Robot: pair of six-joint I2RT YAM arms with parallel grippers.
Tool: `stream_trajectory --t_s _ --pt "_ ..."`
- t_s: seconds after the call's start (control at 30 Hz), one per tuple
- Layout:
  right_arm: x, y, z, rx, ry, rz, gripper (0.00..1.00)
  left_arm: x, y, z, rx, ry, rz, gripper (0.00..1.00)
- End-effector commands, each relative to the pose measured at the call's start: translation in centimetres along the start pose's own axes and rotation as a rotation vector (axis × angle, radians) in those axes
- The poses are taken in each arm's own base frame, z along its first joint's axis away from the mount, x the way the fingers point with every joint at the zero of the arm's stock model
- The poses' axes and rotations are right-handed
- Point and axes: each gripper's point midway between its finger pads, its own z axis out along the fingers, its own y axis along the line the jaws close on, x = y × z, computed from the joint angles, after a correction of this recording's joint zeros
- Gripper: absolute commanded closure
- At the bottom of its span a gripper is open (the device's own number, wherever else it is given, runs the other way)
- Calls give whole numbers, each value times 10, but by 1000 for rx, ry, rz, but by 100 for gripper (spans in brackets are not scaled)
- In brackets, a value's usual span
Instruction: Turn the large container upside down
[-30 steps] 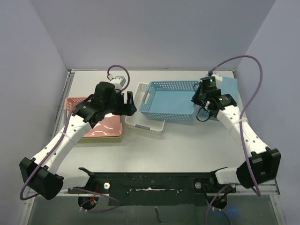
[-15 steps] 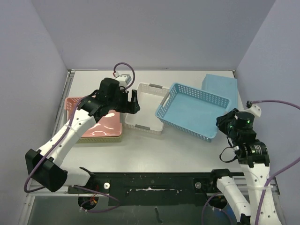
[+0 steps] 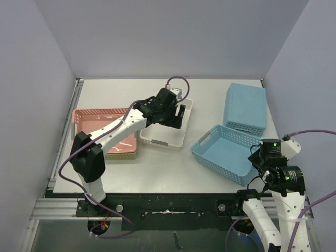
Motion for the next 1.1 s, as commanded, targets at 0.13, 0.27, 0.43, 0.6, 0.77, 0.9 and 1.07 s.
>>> stream_trajectory --t_s 0.13,0.27,0.43,0.6,0.77,0.9,1.07 --pt "-27 -12 -12 73 -99 24 19 -16 -40 40 -29 -43 26 23" --pt "-43 -5 -20 54 -137 15 15 -11 -52 62 -75 -30 68 24" --pt "-54 10 -26 -13 -160 17 15 0 -46 95 -164 26 127 36" --pt "-57 17 -28 -45 -165 22 15 -1 -46 113 -193 63 175 70" --pt "-65 18 -34 -56 -190 22 14 -27 -88 97 -6 70 198 100" --pt "-67 17 -34 -51 -206 26 14 -75 -132 42 228 -37 188 100" --pt "-71 20 -35 -68 -221 27 14 -121 -152 -14 597 -91 -21 100"
